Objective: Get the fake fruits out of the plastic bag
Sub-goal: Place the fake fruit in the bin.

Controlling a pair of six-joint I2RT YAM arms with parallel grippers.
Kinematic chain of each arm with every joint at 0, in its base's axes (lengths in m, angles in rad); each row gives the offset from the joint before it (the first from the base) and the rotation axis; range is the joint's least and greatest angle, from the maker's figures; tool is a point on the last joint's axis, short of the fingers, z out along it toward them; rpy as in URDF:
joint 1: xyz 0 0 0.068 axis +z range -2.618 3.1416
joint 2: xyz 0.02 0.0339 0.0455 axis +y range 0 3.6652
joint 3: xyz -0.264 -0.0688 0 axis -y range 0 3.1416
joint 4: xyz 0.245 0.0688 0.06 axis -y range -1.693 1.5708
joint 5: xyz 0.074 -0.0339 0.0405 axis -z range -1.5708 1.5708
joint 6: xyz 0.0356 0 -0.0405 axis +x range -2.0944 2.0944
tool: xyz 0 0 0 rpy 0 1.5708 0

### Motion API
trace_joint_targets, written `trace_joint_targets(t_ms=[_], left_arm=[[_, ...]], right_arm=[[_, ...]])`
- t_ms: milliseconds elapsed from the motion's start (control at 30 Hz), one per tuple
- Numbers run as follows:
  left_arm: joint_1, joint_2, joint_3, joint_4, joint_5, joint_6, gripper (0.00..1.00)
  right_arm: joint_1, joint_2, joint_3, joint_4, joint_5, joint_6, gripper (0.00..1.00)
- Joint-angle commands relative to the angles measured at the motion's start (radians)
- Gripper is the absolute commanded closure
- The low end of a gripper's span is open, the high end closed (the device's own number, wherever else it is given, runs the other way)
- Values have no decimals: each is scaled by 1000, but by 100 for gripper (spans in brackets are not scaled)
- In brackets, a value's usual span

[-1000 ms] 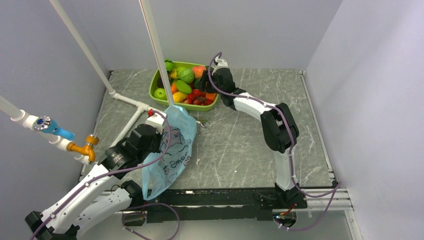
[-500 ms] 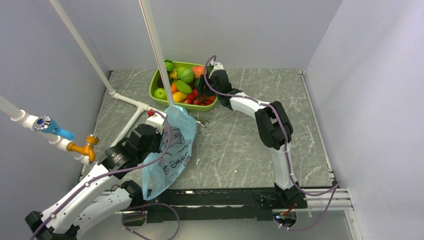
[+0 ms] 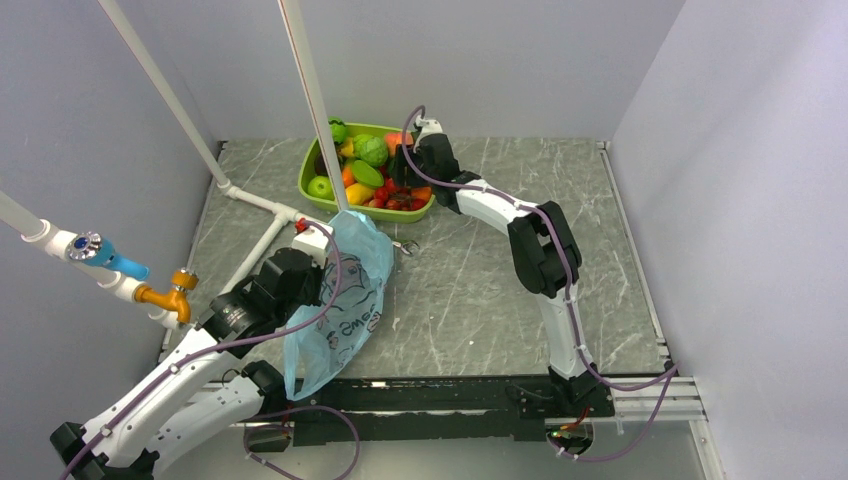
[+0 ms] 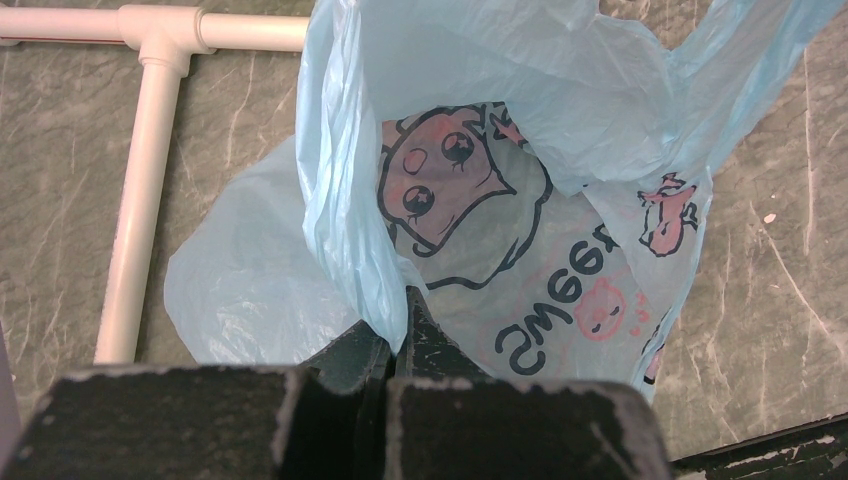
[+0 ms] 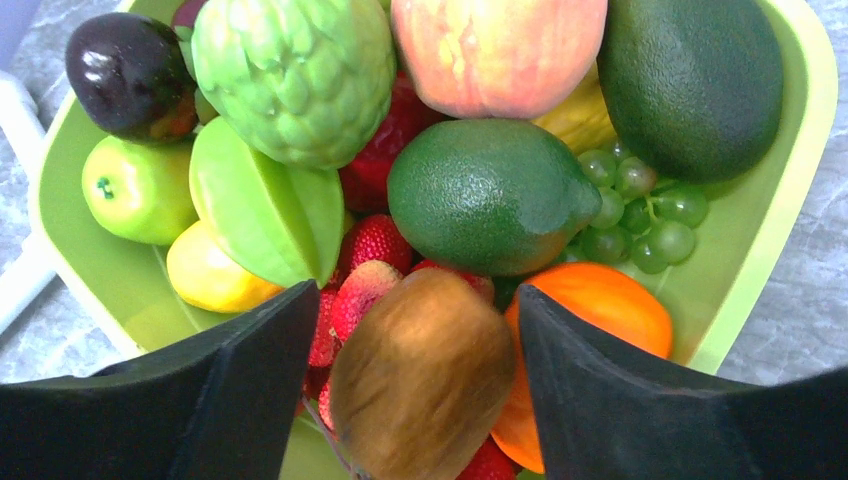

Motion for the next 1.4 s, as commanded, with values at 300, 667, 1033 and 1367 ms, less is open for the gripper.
trace_joint_targets(t_ms=[300,667,1033,1367], left_arm=[[-2,-1,36,12,-4,-7,100],[-2,44,35,26,76,10,100],[-2,90,32,52,207,34,100],[-1,104,37,50,221,39,100]], right_arm=[[14,-47,31,-15,37,-41,11],[14,-211,-127,21,66,-20,7],[10,-451,-400,54,-24,-25,1],[39,-716,-883,347,-470,65,1]])
